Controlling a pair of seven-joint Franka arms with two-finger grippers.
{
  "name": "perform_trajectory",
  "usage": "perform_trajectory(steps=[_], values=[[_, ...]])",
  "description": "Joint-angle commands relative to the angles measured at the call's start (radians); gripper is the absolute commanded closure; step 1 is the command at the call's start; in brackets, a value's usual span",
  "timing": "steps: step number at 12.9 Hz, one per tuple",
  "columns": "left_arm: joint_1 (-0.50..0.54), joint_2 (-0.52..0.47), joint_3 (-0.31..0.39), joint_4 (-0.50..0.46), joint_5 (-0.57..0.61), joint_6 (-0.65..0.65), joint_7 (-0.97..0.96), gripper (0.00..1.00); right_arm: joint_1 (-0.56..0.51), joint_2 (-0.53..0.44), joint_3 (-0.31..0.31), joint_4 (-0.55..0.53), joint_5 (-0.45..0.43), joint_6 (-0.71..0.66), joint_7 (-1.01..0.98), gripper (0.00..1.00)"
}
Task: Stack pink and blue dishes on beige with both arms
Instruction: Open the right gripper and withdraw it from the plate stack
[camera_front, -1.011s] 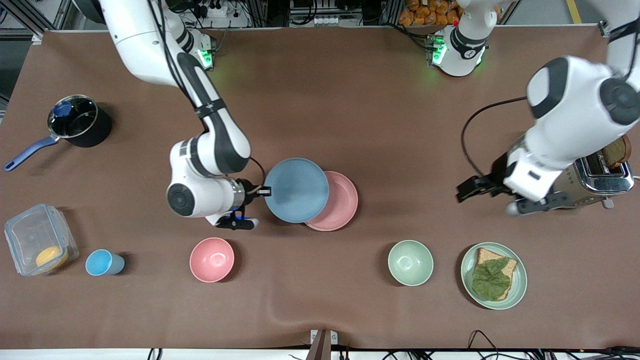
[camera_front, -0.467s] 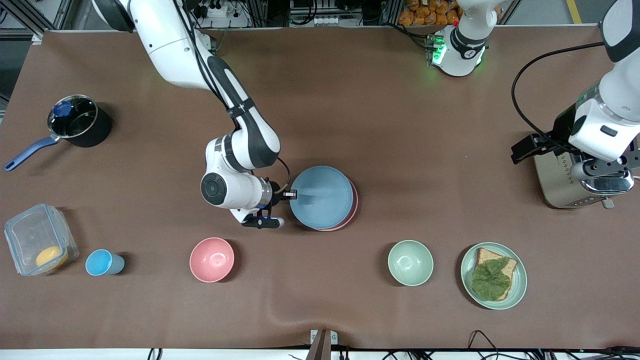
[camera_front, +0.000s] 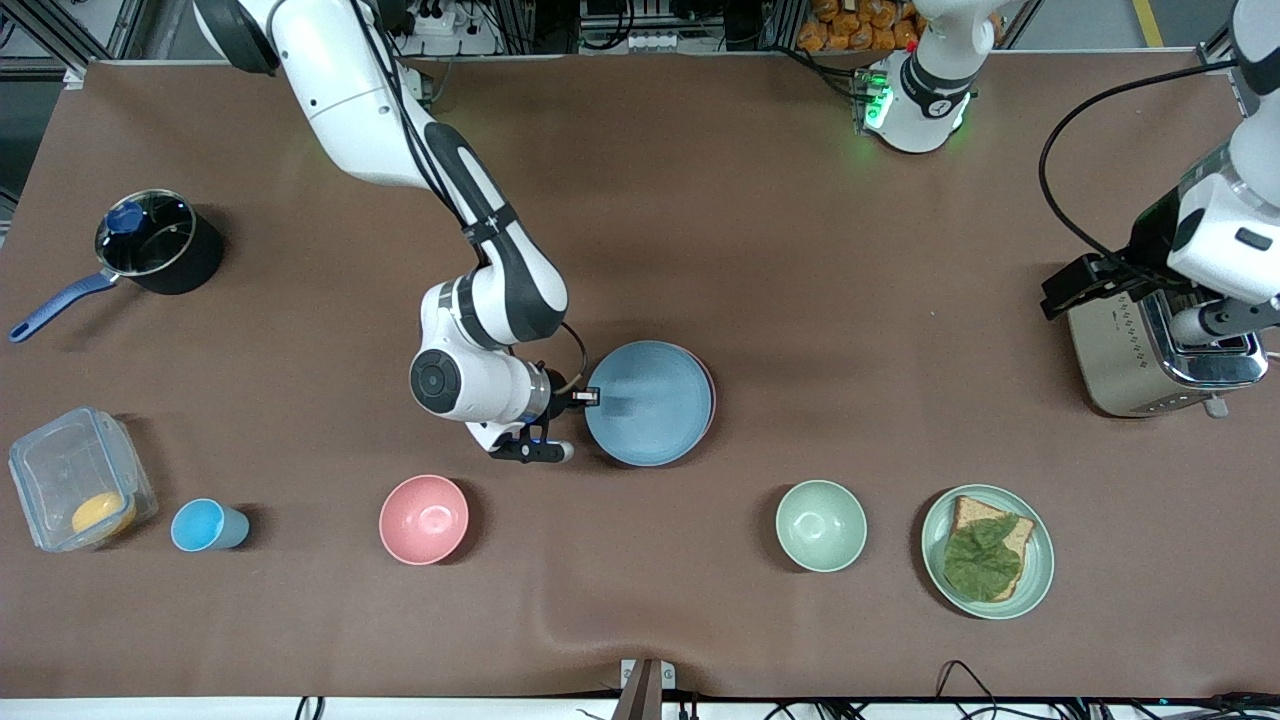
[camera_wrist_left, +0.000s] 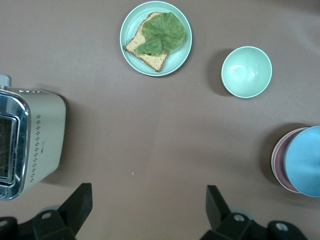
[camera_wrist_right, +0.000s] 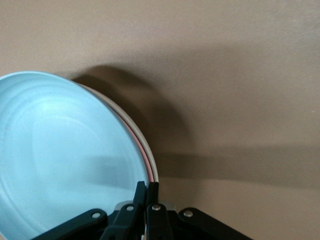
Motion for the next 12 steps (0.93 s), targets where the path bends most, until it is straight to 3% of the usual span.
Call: perform_trajectory(steps=[1,2,3,6,9,11,12], values=[[0.005,-0.036,0.001,0.008,0.021,-0.035,0.033,0.0,0.017,0.023,-0.011,0.031,0.031,0.003,0.008,0.65],[0.007,-0.048,0.021,0.008,0.009,-0.035,0.06,0.0,0.02,0.023,-0.011,0.031,0.044,0.004,0.015,0.15],[-0.014,-0.071,0.071,-0.003,0.004,-0.035,0.106,0.0,0.022,0.018,-0.011,0.031,0.046,0.004,0.023,0.0],[-0.197,-0.07,0.27,-0.004,0.001,-0.037,0.14,0.0,0.009,-0.004,-0.014,0.055,0.041,-0.022,0.029,0.0],[-0.266,-0.07,0.341,-0.012,0.001,-0.041,0.149,0.0,-0.069,-0.049,-0.037,0.06,0.025,-0.176,0.018,0.0],[-0.286,-0.076,0.355,-0.014,0.001,-0.043,0.163,0.0,-0.131,-0.102,-0.081,0.06,0.014,-0.32,0.017,0.0],[-0.321,-0.076,0.402,-0.015,0.001,-0.046,0.185,0.0,-0.141,-0.132,-0.115,0.06,-0.012,-0.376,0.015,0.0]])
